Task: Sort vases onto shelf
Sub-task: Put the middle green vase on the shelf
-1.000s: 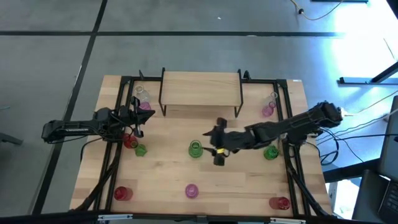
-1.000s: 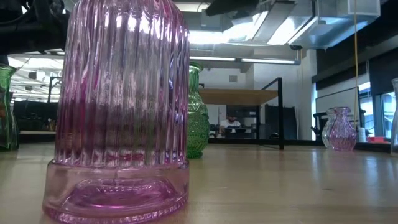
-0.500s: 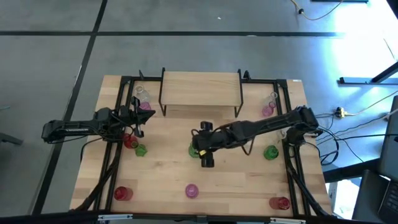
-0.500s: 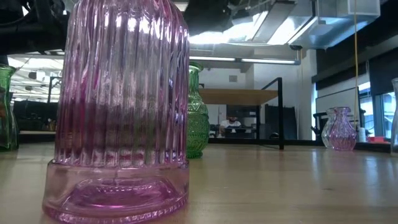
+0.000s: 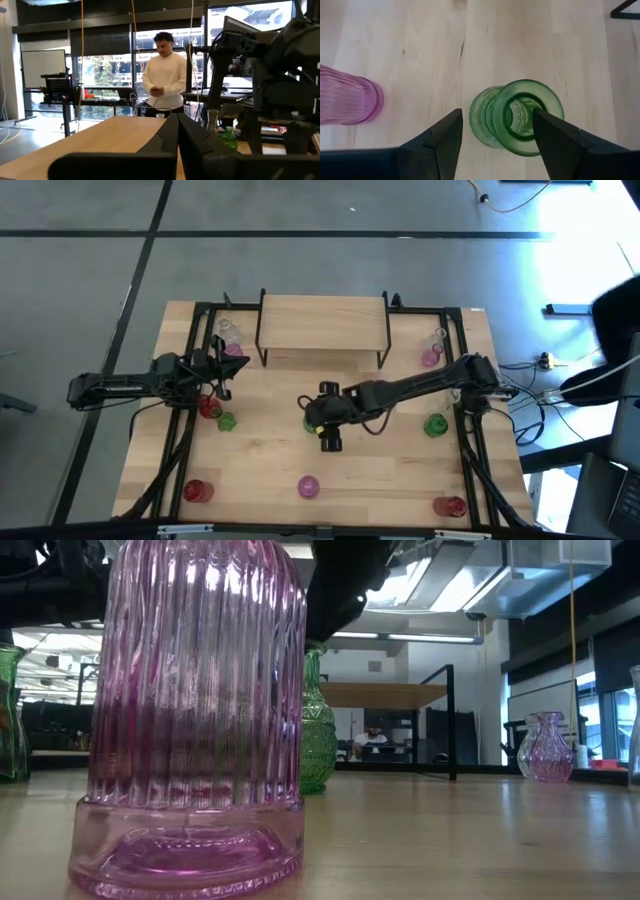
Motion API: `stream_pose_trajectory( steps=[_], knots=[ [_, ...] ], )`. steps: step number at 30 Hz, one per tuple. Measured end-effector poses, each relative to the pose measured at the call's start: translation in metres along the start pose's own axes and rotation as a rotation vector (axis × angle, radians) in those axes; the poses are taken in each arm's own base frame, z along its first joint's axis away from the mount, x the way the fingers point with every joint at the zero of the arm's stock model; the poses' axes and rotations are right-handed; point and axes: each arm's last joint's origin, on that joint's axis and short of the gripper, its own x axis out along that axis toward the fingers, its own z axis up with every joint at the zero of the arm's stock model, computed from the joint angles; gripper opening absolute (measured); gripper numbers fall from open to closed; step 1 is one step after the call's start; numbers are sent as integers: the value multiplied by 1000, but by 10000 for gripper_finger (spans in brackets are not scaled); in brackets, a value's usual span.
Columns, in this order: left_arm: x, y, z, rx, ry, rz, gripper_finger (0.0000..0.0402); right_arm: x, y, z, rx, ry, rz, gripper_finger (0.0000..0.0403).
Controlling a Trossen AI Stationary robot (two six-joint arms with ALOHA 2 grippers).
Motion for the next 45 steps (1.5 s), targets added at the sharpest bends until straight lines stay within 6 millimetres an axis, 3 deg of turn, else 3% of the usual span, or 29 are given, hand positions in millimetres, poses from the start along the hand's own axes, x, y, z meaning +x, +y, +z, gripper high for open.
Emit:
stream_pose_trajectory(
  steps=[8, 21, 31, 39, 45],
  knots=[
    [0, 0, 0, 0, 3, 0, 0, 5, 0, -2, -7, 16, -27, 214],
    [0, 0, 0, 0, 3, 0, 0, 9, -1, -4, -40, 42, -50, 108],
    [0, 0, 0, 0, 3, 0, 0, 10, 0, -6, -85, 56, -43, 73],
    [0, 0, 0, 0, 3, 0, 0, 8, -1, -5, -139, 44, -72, 11],
    [0, 0, 0, -2, 3, 0, 0, -4, -1, 2, -143, 69, -58, 19]
  ],
)
